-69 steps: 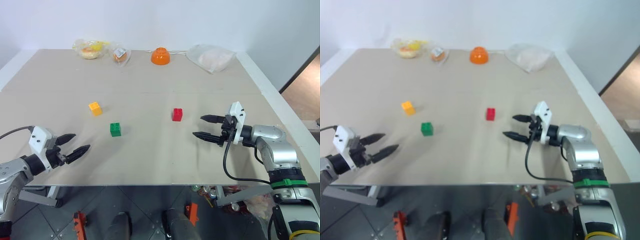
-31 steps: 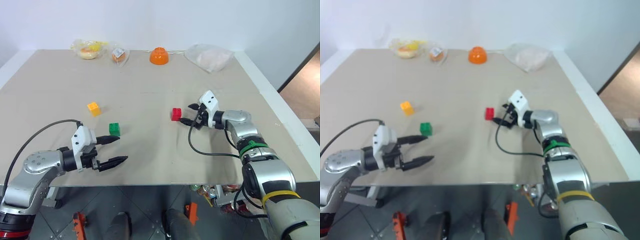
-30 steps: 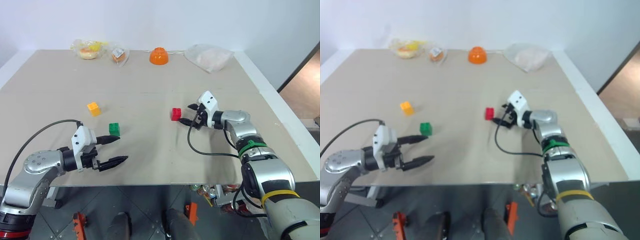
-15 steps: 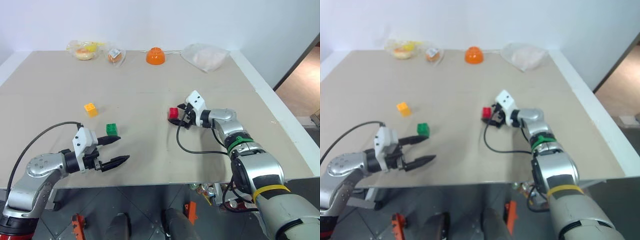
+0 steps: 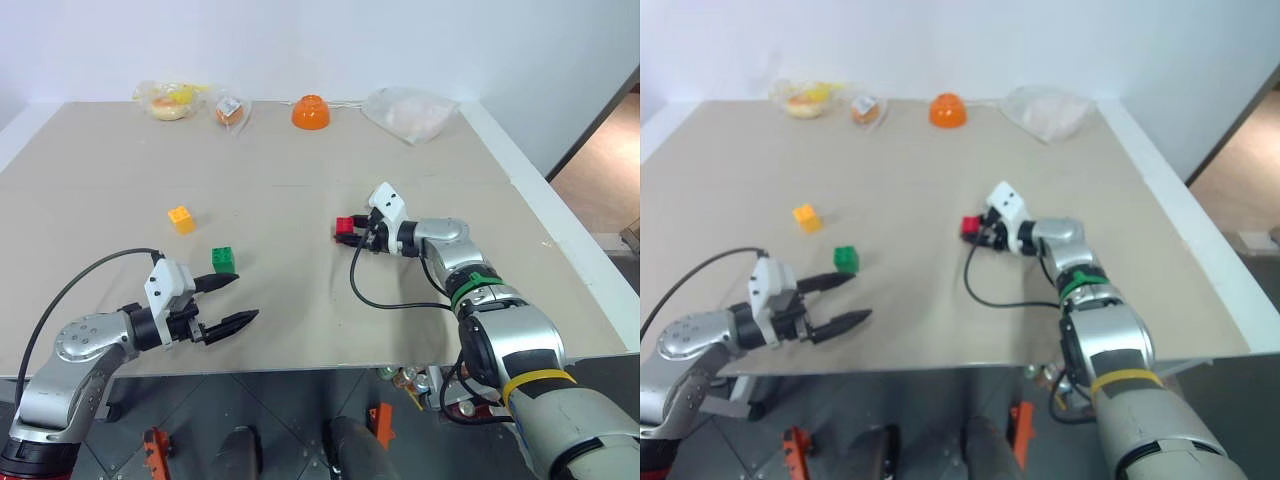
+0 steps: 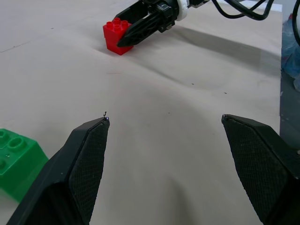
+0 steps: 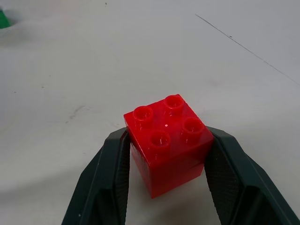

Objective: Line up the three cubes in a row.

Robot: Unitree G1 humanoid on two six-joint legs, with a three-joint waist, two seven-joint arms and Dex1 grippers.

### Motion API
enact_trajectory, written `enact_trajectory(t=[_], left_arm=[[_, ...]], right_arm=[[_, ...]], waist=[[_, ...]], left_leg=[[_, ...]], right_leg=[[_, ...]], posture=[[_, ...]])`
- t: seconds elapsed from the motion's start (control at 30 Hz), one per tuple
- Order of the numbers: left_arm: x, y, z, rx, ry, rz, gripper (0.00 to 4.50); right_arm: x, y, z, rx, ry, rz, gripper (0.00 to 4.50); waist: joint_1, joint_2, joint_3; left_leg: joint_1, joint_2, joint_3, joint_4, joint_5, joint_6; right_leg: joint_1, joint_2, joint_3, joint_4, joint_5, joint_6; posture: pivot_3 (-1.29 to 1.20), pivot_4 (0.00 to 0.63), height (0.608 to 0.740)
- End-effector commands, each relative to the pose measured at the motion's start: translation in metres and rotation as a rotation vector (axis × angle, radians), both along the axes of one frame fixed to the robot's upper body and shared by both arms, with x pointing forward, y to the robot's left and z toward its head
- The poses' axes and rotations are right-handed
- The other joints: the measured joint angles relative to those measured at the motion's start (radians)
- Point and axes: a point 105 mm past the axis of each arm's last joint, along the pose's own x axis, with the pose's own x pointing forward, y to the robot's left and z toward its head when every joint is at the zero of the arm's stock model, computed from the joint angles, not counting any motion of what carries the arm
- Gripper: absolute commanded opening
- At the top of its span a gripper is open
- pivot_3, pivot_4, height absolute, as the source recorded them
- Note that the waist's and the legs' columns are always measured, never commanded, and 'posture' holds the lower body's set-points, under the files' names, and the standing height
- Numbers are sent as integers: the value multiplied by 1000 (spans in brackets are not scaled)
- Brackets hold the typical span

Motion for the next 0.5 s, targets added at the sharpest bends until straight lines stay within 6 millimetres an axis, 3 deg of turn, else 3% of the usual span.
enact_trajectory(t=[0.03, 0.2, 0.27, 0.5], left_arm=[[2, 11, 9, -6, -40, 22, 3987], [8, 29, 11, -29, -24, 65, 3987], [11, 34, 11, -38, -20, 82, 3987], [15, 32, 4, -34, -9, 74, 3987]], right_arm=[[-2, -4, 14, 26, -14, 39, 1718], [-29, 3, 25, 146, 84, 271, 1718], [-43, 7, 20, 153, 88, 348, 1718], [-54, 16, -3, 144, 73, 299, 1718]], waist=[[0, 0, 0], [0, 0, 0], [1, 0, 0], [2, 0, 0]], left_leg=[[0, 0, 0, 0, 0, 0], [0, 0, 0, 0, 0, 0], [0, 0, 0, 0, 0, 0], [0, 1, 0, 0, 0, 0]], right_leg=[[0, 0, 0, 0, 0, 0], [0, 0, 0, 0, 0, 0], [0, 0, 0, 0, 0, 1], [0, 0, -1, 0, 0, 0]], posture=[[0, 150, 740], [0, 150, 740], [0, 150, 740], [0, 150, 740]])
